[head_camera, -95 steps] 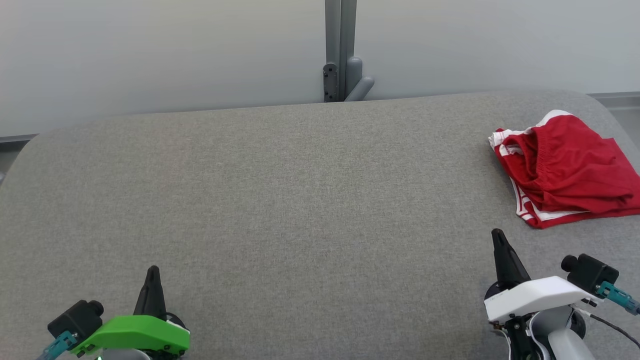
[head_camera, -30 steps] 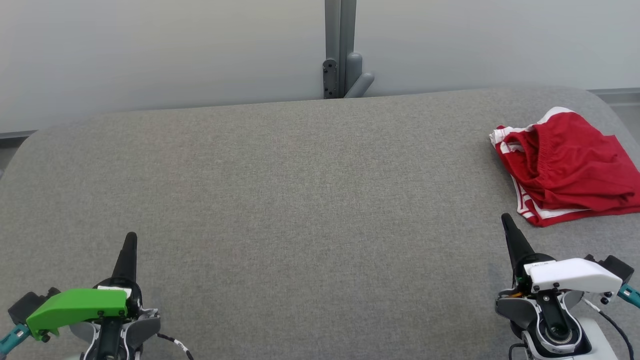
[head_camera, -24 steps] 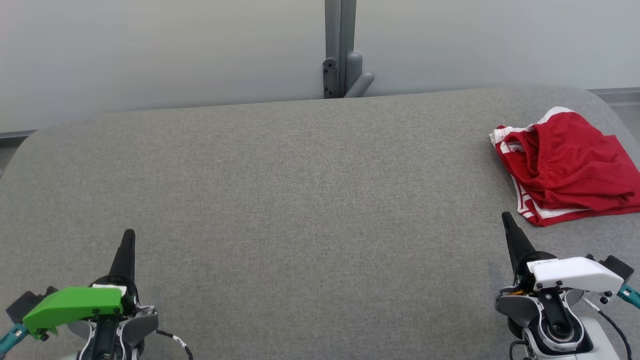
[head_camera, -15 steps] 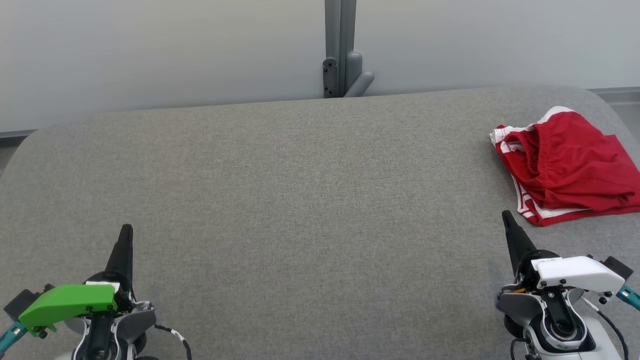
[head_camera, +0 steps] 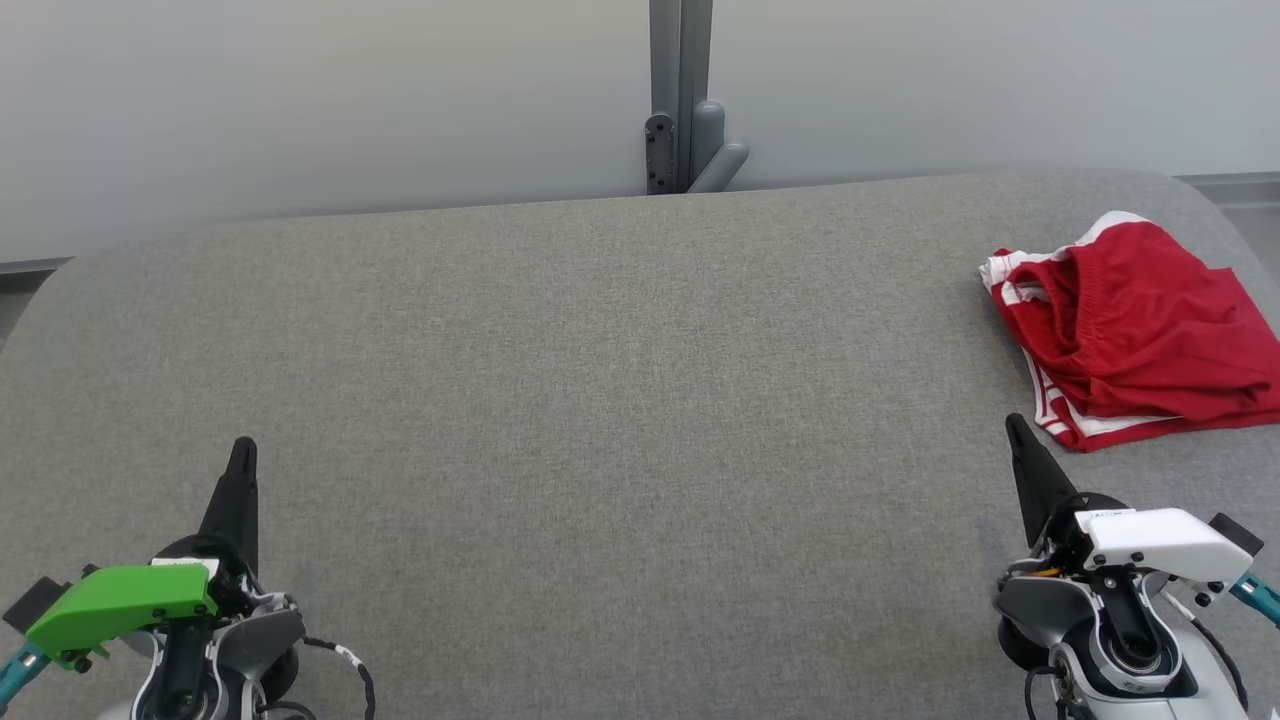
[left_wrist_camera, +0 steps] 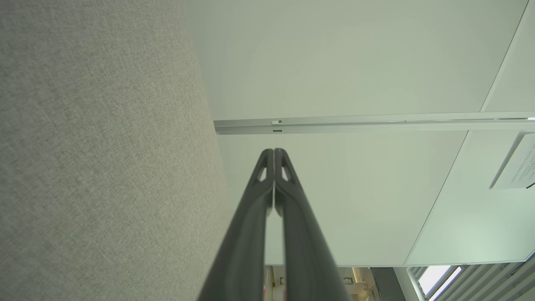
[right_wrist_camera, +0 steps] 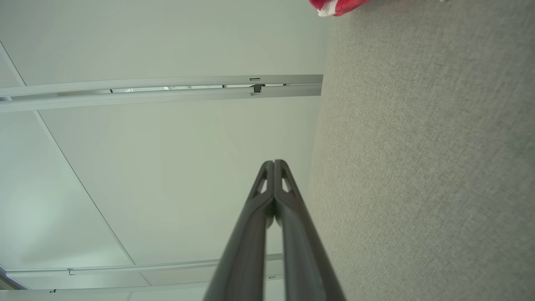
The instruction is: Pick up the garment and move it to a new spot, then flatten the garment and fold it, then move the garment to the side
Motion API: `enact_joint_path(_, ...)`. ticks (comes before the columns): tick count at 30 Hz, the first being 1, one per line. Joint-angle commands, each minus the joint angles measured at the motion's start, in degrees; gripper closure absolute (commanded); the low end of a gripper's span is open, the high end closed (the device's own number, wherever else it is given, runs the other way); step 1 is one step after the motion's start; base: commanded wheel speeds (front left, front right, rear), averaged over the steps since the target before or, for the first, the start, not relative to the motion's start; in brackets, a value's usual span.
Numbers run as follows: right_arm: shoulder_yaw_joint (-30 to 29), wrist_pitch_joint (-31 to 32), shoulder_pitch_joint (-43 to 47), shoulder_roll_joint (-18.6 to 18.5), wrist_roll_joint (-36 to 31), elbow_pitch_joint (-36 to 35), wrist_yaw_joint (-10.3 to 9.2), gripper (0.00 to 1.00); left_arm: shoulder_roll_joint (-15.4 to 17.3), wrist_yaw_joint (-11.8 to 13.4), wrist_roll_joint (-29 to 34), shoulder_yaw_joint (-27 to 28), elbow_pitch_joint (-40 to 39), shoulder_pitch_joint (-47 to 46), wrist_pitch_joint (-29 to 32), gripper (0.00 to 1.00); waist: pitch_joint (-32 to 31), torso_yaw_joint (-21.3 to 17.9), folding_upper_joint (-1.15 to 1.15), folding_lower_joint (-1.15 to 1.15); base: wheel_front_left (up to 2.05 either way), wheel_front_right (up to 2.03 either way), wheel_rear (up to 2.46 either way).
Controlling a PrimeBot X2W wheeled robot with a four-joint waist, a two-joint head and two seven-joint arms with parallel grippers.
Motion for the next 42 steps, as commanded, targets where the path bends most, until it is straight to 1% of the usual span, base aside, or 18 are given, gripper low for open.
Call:
enact_joint_path(1,-0.21,0.18,-0.63,-0.28,0.64,0.19,0.02,1.0,-0.01,-0.29,-0.75,0.22,0.08,-0.97,0.12,1.0,0.0,0.0,0.12,0.0,0.0,0.0,0.0)
enact_joint_path(42,-0.13,0.13,-0.61,-0.28,0.67,0.18,0.02,1.0,0.02,-0.29,-0.71,0.17,0.05,-0.92,0.09,1.0,0.0,0.0,0.12,0.0,0.0,0.0,0.0)
